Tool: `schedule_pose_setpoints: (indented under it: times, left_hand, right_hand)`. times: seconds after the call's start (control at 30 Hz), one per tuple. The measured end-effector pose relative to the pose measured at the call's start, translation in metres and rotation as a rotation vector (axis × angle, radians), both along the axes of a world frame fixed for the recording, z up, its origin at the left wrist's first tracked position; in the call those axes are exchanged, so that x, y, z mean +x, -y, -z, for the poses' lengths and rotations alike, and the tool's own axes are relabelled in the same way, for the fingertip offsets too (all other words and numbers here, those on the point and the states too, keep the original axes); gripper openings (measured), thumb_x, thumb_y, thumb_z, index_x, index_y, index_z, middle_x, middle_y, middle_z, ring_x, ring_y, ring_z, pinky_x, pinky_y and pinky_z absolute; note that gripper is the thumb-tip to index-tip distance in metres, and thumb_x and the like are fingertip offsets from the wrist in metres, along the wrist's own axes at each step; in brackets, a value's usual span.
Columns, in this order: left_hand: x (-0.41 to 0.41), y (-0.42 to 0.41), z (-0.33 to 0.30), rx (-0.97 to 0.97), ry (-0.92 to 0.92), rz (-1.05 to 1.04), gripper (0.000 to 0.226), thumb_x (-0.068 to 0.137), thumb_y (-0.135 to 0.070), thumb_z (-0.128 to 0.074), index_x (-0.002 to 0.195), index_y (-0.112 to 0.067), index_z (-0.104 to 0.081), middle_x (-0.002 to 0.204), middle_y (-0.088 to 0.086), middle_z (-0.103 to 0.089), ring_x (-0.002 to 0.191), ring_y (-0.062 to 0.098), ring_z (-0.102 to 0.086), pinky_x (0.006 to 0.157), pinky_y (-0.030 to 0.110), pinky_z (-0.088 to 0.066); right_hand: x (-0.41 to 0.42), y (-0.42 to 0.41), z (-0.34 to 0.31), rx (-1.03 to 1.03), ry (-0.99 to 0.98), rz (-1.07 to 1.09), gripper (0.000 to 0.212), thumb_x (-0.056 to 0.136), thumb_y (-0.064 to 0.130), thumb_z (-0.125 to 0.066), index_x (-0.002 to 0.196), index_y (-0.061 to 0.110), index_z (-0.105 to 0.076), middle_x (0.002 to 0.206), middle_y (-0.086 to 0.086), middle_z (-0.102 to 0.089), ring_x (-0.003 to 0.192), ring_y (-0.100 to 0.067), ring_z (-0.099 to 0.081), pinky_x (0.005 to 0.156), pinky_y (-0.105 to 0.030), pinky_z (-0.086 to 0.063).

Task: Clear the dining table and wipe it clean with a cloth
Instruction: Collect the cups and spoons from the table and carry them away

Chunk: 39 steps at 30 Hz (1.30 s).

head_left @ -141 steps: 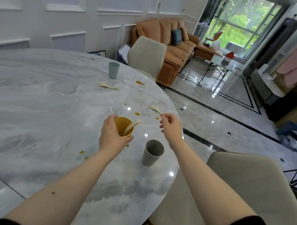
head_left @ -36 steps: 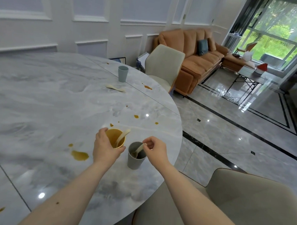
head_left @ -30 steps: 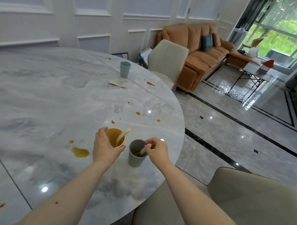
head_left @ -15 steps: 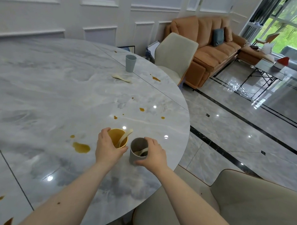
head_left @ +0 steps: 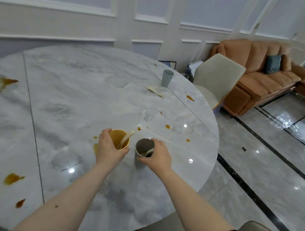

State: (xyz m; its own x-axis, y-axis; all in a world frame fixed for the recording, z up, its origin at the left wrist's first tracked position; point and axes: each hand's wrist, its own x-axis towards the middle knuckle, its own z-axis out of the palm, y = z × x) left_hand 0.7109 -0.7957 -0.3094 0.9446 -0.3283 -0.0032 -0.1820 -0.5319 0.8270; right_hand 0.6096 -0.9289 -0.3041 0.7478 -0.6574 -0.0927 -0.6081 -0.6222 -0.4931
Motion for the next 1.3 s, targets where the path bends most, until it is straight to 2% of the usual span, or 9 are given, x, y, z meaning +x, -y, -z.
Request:
schedule_pose_setpoints:
  times: [0.23, 0.43, 0.8, 1.03, 1.3]
  left_hand:
    - [0.02, -0.043, -0.019, -0.049, 0.002, -0.188, 0.093, 0.062, -0.031, -0.086, 0.135, -0.017, -0.03, 0.135, 0.006, -0.04, 0.12, 0.028, -0.047, 0.096, 0.039, -0.046]
    - [0.044, -0.114, -0.046, -0.061, 0.043, -0.398, 0.094, 0.062, -0.033, -0.085, 0.136, -0.019, -0.029, 0.138, 0.003, -0.039, 0.122, 0.025, -0.047, 0.098, 0.038, -0.046]
    - [0.084, -0.324, -0.085, -0.104, 0.132, -0.752, 0.092, 0.064, -0.027, -0.085, 0.137, -0.021, -0.029, 0.137, 0.004, -0.04, 0.123, 0.025, -0.046, 0.097, 0.037, -0.045]
    - [0.089, -0.462, -0.093, -0.08, 0.194, -0.939, 0.092, 0.065, -0.032, -0.083, 0.137, -0.02, -0.028, 0.139, 0.005, -0.039, 0.122, 0.028, -0.048, 0.094, 0.039, -0.045]
    - [0.074, -0.616, -0.093, -0.073, 0.196, -1.182, 0.09, 0.065, -0.027, -0.084, 0.136, -0.021, -0.029, 0.137, 0.004, -0.042, 0.123, 0.027, -0.047, 0.096, 0.039, -0.045]
  right_hand:
    - [0.054, -0.022, -0.026, -0.007, 0.055, -0.184, 0.087, 0.066, 0.05, -0.076, 0.139, 0.022, -0.037, 0.134, 0.002, -0.046, 0.123, -0.018, -0.047, 0.095, -0.033, -0.044]
    - [0.113, -0.088, -0.054, 0.012, 0.117, -0.4, 0.085, 0.067, 0.044, -0.075, 0.139, 0.021, -0.036, 0.136, 0.002, -0.044, 0.125, -0.018, -0.044, 0.098, -0.033, -0.043]
    - [0.211, -0.296, -0.089, 0.01, 0.206, -0.745, 0.087, 0.066, 0.047, -0.077, 0.138, 0.022, -0.037, 0.134, 0.003, -0.047, 0.121, -0.017, -0.048, 0.096, -0.031, -0.045]
    - [0.244, -0.441, -0.096, 0.023, 0.259, -0.929, 0.084, 0.065, 0.046, -0.08, 0.136, 0.024, -0.04, 0.131, 0.003, -0.049, 0.119, -0.018, -0.049, 0.095, -0.031, -0.045]
    - [0.269, -0.61, -0.103, 0.032, 0.281, -1.175, 0.087, 0.065, 0.046, -0.08, 0.139, 0.023, -0.038, 0.136, 0.003, -0.048, 0.124, -0.018, -0.047, 0.1, -0.035, -0.043]
